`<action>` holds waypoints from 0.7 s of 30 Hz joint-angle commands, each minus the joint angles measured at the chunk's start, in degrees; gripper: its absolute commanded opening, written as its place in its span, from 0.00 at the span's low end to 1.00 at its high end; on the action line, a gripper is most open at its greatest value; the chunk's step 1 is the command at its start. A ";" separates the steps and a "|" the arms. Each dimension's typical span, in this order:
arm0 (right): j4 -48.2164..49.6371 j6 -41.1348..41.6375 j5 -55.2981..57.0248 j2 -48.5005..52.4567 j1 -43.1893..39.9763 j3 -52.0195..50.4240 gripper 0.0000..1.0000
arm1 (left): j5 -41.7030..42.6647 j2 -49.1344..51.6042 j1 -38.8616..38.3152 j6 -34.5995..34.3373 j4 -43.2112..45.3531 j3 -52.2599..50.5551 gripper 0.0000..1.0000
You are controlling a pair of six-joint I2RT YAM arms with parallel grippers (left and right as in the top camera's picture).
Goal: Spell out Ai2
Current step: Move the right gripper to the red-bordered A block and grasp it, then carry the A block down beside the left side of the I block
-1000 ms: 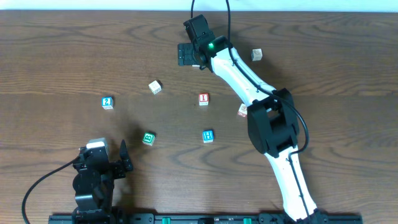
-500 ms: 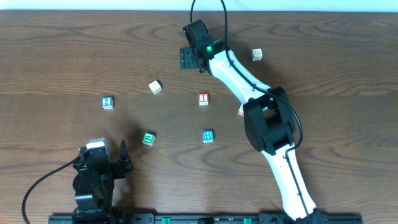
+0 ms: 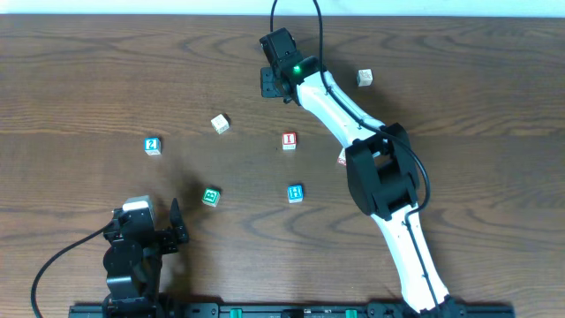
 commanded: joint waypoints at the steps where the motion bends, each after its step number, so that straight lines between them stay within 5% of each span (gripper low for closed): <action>1: -0.50 -0.17 0.85 1.11 -0.04 0.39 0.30 | -0.61 -0.33 0.17 0.02 0.02 -0.96 0.95; 16: -16.13 -0.02 3.82 0.98 -1.51 13.38 0.27 | -0.61 -0.33 0.17 0.02 0.02 -0.96 0.95; 21: -24.37 1.57 4.44 0.42 -1.70 14.45 0.01 | -0.61 -0.33 0.17 0.02 0.02 -0.96 0.95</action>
